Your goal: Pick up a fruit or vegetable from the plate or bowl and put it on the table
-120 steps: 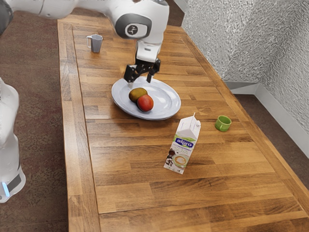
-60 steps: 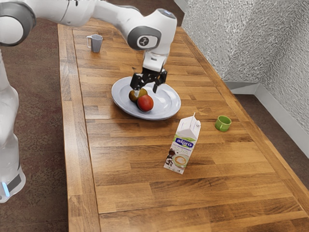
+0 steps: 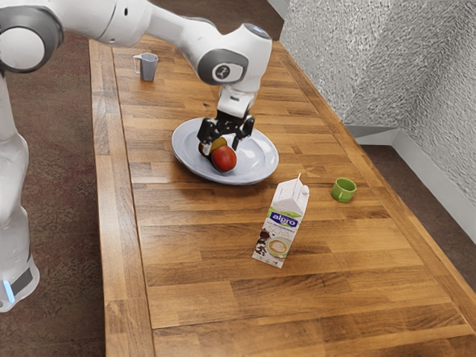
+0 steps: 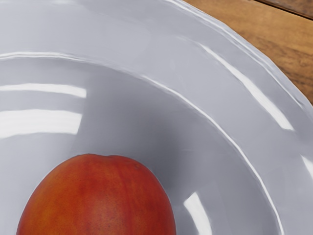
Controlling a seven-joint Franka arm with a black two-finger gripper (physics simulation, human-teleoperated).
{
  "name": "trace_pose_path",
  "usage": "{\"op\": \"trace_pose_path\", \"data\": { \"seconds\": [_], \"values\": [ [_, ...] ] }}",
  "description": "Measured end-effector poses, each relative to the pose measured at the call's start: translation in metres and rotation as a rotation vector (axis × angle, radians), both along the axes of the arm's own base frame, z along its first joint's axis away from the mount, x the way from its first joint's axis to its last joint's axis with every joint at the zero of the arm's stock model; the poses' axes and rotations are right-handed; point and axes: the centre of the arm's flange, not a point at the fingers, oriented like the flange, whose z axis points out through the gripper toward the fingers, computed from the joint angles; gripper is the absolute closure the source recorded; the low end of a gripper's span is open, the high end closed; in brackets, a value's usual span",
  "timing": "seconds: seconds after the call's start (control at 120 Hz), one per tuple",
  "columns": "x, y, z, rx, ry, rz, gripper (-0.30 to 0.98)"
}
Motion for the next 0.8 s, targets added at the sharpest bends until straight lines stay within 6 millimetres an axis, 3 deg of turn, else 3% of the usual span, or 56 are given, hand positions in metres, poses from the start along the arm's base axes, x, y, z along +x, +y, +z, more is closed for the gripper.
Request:
{"op": "trace_pose_path", "data": {
  "seconds": [0.25, 0.8],
  "values": [
    [-0.002, 0.016, 0.0, -0.001, -0.004, 0.015, 0.0],
    [0.006, 0.01, -0.013, -0.006, -0.007, -0.009, -0.01]
  ]
}}
